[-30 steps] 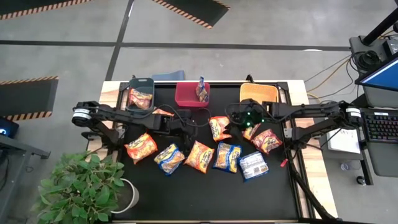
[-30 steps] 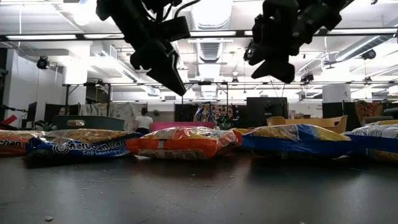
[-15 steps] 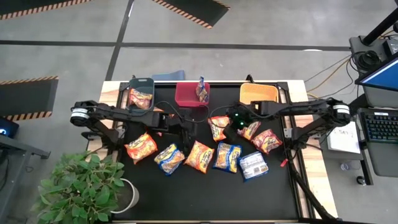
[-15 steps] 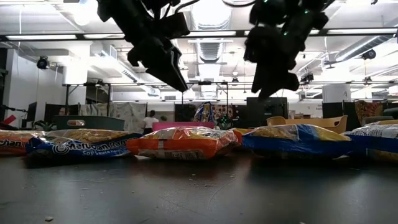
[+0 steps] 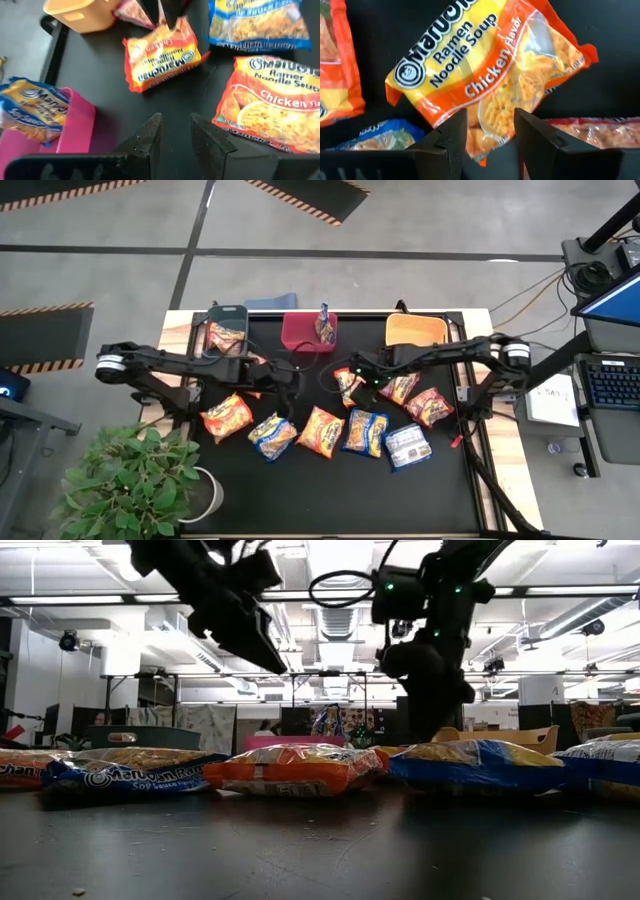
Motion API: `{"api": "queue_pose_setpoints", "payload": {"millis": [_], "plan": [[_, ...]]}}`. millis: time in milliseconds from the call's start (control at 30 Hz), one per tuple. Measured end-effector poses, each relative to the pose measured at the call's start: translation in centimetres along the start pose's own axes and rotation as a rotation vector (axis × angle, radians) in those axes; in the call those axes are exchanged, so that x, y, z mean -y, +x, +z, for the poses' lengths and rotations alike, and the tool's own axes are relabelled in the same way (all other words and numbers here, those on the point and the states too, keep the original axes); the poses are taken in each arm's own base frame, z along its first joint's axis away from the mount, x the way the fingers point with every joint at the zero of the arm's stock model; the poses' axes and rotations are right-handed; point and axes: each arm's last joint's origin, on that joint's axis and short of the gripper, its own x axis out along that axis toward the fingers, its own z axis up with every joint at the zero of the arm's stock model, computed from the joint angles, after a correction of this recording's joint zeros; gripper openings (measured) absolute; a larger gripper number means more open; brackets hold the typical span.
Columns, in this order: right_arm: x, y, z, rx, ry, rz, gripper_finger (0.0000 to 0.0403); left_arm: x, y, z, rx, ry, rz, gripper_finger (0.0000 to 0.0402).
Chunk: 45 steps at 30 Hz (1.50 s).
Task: Sort Maruchan noodles
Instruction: Put the orange noodle pack into the yellow bin
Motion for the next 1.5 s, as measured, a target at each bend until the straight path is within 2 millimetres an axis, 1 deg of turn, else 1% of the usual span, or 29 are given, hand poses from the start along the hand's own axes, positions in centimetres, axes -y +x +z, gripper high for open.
{"api": "queue_pose_setpoints", "payload": {"millis": [100, 233, 367, 433, 533, 600, 667, 767, 900, 1000, 1167, 1300, 1500], "plan": [[-0.2, 0.9, 0.5, -0.018, -0.009, -0.009, 0.0127, -0.2, -1.1, -0.3, 0.052, -0.013, 0.017, 0.0082], [-0.6, 2.2, 1.1, -0.044, -0.024, -0.022, 0.008, -0.4, -2.2, -0.6, 0.125, -0.029, 0.04, 0.0082], [-1.1, 3.2, 2.1, -0.023, -0.035, -0.014, 0.0032, -0.3, -2.7, -1.2, 0.164, -0.037, 0.051, 0.0082], [-1.7, 3.5, 2.8, 0.029, -0.054, 0.013, 0.0015, -0.2, -2.7, -1.6, 0.168, -0.038, 0.052, 0.0082], [-2.8, 3.3, 3.9, 0.131, -0.11, 0.069, 0.001, -0.1, -2.6, -1.9, 0.168, -0.039, 0.052, 0.0082], [-3.1, 2.5, 4.4, 0.181, -0.143, 0.093, 0.0009, -0.1, -2.5, -2.0, 0.164, -0.05, 0.05, 0.0082], [-3.3, 1.1, 4.9, 0.232, -0.159, 0.112, 0.0009, 0.0, -2.4, -2.0, 0.162, -0.069, 0.048, 0.0082], [-3.1, -0.1, 4.8, 0.258, -0.187, 0.113, 0.0009, 0.1, -1.9, -2.2, 0.14, -0.099, 0.04, 0.0082], [-2.9, -1.6, 4.3, 0.284, -0.223, 0.124, 0.0009, 0.4, -0.9, -2.5, 0.105, -0.147, 0.029, 0.0082], [-2.6, -2.1, 3.6, 0.292, -0.239, 0.123, 0.0009, 0.7, 0.1, -2.8, 0.072, -0.183, 0.021, 0.0082], [-1.9, -1.7, 2.6, 0.293, -0.233, 0.121, 0.0009, 1.3, 2.3, -3.4, 0.017, -0.218, 0.011, 0.0082], [-1.2, -0.5, 1.9, 0.287, -0.219, 0.117, 0.0009, 1.7, 4.3, -3.5, 0.043, -0.225, 0.015, 0.0082], [-0.2, 0.4, 1.9, 0.316, -0.153, 0.13, 0.0013, 2.2, 6.6, -3.6, 0.086, -0.234, 0.021, 0.0082]]}}
